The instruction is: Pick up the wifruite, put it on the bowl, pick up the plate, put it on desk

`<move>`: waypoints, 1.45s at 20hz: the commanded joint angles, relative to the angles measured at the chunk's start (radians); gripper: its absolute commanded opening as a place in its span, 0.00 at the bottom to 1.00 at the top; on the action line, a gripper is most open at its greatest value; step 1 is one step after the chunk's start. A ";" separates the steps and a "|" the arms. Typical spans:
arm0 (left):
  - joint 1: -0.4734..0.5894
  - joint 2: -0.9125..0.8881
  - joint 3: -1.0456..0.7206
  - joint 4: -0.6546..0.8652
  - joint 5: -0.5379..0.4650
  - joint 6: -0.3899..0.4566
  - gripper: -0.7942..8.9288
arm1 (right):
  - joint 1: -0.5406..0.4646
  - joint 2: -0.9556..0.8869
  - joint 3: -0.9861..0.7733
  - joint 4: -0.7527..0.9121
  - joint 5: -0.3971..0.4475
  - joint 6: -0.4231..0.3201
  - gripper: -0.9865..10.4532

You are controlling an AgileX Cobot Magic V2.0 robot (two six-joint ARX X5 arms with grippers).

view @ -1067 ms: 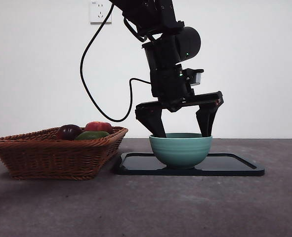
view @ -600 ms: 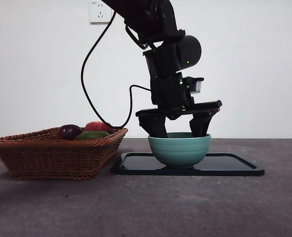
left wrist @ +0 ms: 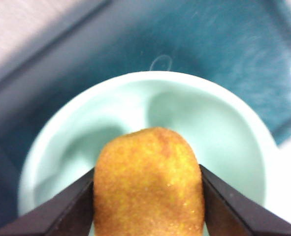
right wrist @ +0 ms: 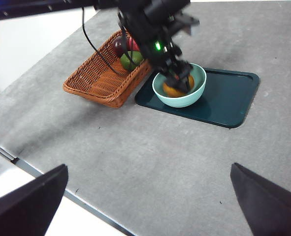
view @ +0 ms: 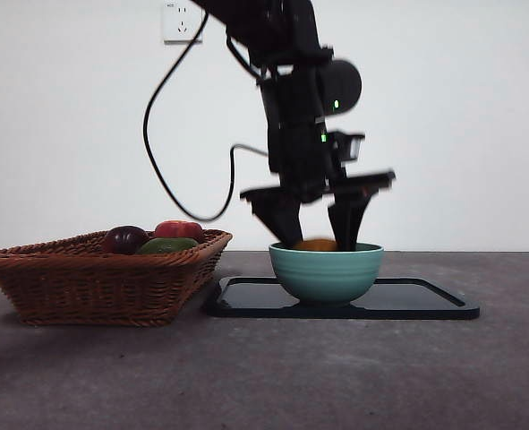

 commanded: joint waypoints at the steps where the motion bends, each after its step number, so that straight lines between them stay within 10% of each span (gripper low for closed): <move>1: -0.006 0.023 0.117 -0.053 -0.005 0.018 0.35 | 0.008 0.003 0.011 0.006 -0.001 0.013 0.59; 13: 0.000 -0.143 0.294 -0.377 -0.004 0.005 0.35 | 0.008 0.003 0.011 -0.076 -0.001 0.013 0.59; 29: 0.161 -0.813 -0.541 -0.317 -0.004 -0.029 0.35 | 0.008 0.003 0.011 0.034 0.006 0.012 0.59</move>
